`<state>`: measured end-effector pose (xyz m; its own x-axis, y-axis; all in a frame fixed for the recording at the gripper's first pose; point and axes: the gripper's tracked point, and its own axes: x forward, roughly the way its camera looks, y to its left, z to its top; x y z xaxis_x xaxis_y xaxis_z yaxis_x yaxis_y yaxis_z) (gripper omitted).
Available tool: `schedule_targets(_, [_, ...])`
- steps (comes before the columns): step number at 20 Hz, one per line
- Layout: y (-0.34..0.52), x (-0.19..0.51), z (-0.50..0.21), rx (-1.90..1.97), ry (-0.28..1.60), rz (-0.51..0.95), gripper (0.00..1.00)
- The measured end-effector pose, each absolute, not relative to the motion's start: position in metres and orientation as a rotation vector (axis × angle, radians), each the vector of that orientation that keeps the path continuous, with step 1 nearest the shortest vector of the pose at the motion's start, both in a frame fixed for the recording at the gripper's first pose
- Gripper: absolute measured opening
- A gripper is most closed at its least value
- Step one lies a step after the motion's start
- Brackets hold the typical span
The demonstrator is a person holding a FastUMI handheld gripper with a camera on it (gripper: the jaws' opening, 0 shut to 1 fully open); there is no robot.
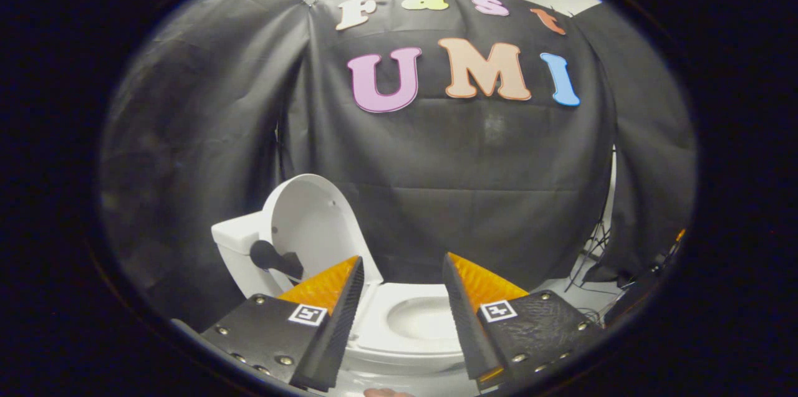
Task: Open the toilet lid.
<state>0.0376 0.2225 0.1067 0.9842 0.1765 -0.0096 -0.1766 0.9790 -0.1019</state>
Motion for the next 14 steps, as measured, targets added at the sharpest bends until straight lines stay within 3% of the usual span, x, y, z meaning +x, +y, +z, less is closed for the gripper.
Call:
schedule_targets(4, [0.198, 0.032, 0.104, -0.086, 0.004, 0.200, 0.99])
schedule_targets(14, [0.103, 0.009, 0.106, 0.004, -0.044, 0.170, 0.99])
